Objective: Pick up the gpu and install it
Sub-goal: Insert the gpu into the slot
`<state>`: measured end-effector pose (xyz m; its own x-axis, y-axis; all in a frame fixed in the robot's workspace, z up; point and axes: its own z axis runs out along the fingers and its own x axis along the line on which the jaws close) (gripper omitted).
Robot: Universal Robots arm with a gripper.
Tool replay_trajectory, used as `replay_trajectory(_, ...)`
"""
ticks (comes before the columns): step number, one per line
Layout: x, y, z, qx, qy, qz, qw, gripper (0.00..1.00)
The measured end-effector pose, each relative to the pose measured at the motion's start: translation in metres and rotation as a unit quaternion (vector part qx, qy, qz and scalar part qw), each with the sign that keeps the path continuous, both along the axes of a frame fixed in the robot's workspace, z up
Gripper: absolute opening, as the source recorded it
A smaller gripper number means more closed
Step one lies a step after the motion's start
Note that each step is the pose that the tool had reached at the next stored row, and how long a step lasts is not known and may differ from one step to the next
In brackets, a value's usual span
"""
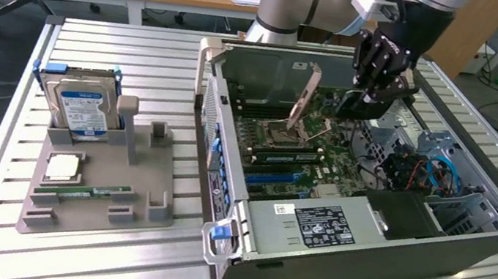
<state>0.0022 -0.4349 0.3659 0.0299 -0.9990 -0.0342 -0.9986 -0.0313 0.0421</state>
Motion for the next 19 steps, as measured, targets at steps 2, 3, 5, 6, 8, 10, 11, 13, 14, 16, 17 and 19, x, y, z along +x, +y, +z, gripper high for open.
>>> replay_trajectory(2,-0.0001,0.0000,-0.0033,-0.0001,0.0000,0.000,1.0000,0.27)
replay_trajectory(3,-0.0001,0.0000,-0.0044,-0.0001,-0.0001,0.000,1.0000,0.27)
replay_trajectory(5,-0.0002,0.0000,-0.0046,-0.0002,0.0000,0.000,1.0000,0.27)
replay_trajectory(6,-0.0002,0.0000,-0.0046,-0.0002,0.0000,0.000,1.0000,0.27)
replay_trajectory(8,-0.0002,0.0000,-0.0047,-0.0001,0.0000,0.000,1.0000,0.27)
replay_trajectory(10,-0.0002,0.0000,-0.0048,-0.0001,-0.0001,0.000,1.0000,0.27)
replay_trajectory(11,-0.0002,0.0000,-0.0048,-0.0001,-0.0001,0.000,1.0000,0.27)
replay_trajectory(13,-0.0002,0.0000,-0.0050,0.0000,-0.0001,0.000,1.0000,0.27)
replay_trajectory(14,-0.0002,0.0000,-0.0057,0.0001,-0.0001,0.000,1.0000,0.27)
replay_trajectory(16,-0.0002,0.0000,-0.0074,-0.0001,-0.0001,0.000,1.0000,0.27)
replay_trajectory(17,-0.0003,0.0000,-0.0084,0.0000,-0.0001,0.000,1.0000,0.27)
replay_trajectory(19,-0.0004,0.0000,-0.0104,0.0000,-0.0002,0.000,1.0000,0.27)
